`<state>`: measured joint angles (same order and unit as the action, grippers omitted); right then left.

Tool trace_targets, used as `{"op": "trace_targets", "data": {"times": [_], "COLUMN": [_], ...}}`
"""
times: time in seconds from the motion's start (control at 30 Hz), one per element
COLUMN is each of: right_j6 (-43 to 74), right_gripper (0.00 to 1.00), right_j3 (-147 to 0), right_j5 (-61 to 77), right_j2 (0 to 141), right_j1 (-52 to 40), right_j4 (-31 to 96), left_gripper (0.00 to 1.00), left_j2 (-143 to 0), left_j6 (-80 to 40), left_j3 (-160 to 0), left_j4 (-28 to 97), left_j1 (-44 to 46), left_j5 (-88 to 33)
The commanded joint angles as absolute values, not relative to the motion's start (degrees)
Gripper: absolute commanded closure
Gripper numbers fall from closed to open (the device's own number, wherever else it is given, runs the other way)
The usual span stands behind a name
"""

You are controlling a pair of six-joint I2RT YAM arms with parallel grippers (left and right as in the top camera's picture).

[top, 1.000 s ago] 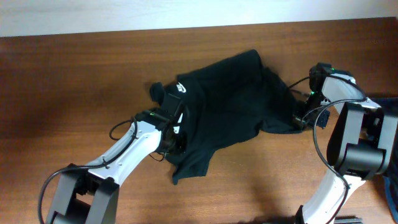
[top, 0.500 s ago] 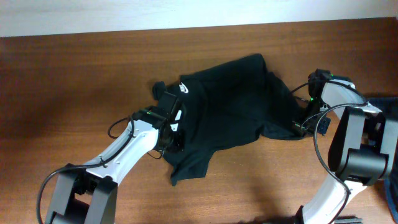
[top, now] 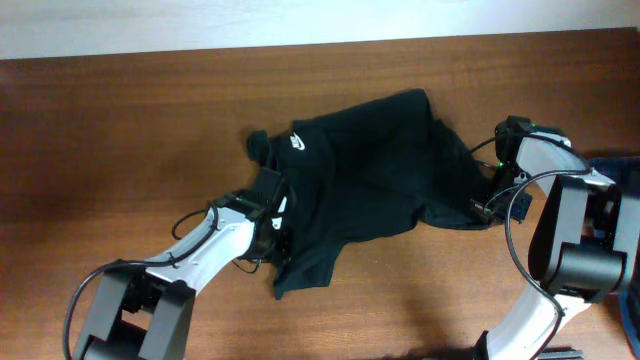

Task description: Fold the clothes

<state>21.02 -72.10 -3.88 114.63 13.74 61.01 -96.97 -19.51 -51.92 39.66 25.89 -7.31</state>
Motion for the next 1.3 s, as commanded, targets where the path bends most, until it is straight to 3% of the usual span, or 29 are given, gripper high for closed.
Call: {"op": "trace_targets", "data": {"times": [0.0, 0.07, 0.2, 0.63, 0.9, 1.03, 1.27], "right_j6": [21.71, 21.71, 21.47, 21.52, 21.54, 21.56, 21.98], "right_gripper": [0.96, 0.96, 0.96, 0.96, 0.96, 0.96, 0.96], "right_j3": [-66.89, -66.89, -66.89, -65.49, -62.63, -62.26, -60.20], "right_j5": [-5.21, -5.21, -5.23, -5.21, -5.17, -4.75, -4.10], "right_j2": [120.27, 120.27, 120.27, 120.27, 120.27, 120.27, 120.27], "right_j1": [13.85, 13.85, 13.85, 13.85, 13.85, 13.85, 13.85], "right_j4": [61.28, 61.93, 63.26, 64.93, 63.94, 63.88, 63.37], "left_gripper": [0.72, 0.75, 0.90, 0.83, 0.84, 0.85, 0.85], "left_j2": [-96.75, -96.75, -96.75, -96.75, -96.73, -96.73, -96.73], "left_j6": [-20.10, -20.10, -20.12, -20.14, -22.11, -22.48, -21.82], "left_j3": [-50.92, -50.59, -49.98, -49.76, -49.76, -49.87, -49.91], "left_j4": [38.39, 38.37, 39.70, 45.93, 47.83, 46.26, 42.46], "left_j1": [25.71, 25.71, 25.69, 25.39, 18.33, 14.85, 13.13], "left_j5": [-7.01, -4.21, 0.47, 11.66, 11.57, 8.93, -7.40]}}
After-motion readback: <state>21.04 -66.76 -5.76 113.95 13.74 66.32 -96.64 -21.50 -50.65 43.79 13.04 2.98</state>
